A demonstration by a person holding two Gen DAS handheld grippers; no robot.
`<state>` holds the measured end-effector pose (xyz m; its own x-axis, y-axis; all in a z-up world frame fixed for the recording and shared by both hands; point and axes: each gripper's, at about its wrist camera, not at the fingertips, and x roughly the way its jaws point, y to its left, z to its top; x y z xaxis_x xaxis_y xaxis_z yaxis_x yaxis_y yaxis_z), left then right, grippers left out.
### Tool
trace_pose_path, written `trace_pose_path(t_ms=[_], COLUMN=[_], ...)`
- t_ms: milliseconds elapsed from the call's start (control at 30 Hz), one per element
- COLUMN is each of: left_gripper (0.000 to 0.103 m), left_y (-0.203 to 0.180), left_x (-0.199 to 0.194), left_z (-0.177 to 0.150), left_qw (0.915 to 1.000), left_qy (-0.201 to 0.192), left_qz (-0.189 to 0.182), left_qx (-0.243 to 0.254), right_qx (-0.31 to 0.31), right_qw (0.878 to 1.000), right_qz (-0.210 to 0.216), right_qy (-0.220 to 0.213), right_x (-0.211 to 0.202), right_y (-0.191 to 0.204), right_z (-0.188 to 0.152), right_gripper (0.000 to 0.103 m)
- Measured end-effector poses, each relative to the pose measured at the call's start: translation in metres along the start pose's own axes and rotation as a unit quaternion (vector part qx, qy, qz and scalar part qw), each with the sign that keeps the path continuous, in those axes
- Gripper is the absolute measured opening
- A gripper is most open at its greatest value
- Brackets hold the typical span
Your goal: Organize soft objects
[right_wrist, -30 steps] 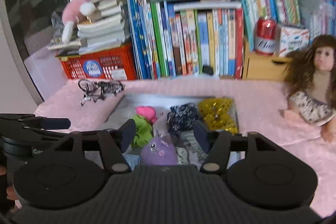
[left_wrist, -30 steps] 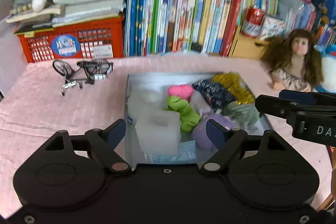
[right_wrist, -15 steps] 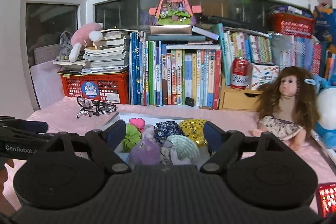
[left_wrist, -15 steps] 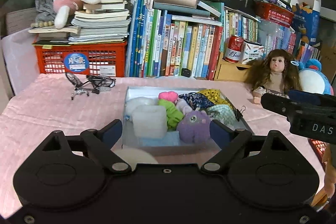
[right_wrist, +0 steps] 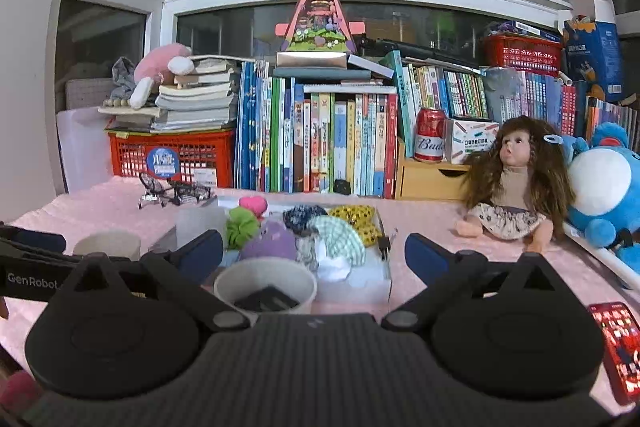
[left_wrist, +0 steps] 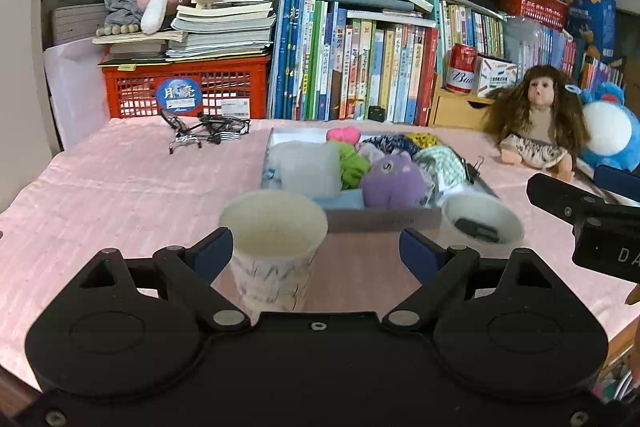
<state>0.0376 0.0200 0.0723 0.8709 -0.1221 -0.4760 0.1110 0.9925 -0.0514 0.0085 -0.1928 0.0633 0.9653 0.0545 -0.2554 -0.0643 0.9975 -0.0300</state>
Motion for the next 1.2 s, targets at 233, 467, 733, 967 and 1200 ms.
trace_pose_path(t_ms=[233,467,733,967,1200], left_gripper=[0.090,0.090,0.090,0.090,0.093], left_y=[0.001,0.000,0.001,-0.001,-0.004], left_x=[-0.009,-0.002,0.013,0.030,0.039], left_z=[-0.026,-0.059,-0.080,-0.088,-0.088], left_qw=[0.9999,0.9993,0.9982,0.9970,0.9968], left_qy=[-0.004,0.023,0.047,0.062,0.060], left_qz=[0.013,0.028,0.036,0.043,0.050], left_qx=[0.009,0.012,0.008,0.014,0.014], right_qx=[-0.012,-0.003,0.011,-0.006,-0.032], right_qw=[1.000,0.999,0.996,0.994,0.992], right_qz=[-0.012,-0.012,-0.029,-0.042,-0.041], right_qy=[-0.002,0.038,0.083,0.098,0.114], right_x=[-0.014,-0.011,0.000,0.007,0.015], right_y=[0.007,0.012,0.010,0.013,0.020], right_z=[-0.021,-0.048,-0.077,-0.090,-0.100], right_gripper=[0.103,0.103,0.103,0.103,0.103])
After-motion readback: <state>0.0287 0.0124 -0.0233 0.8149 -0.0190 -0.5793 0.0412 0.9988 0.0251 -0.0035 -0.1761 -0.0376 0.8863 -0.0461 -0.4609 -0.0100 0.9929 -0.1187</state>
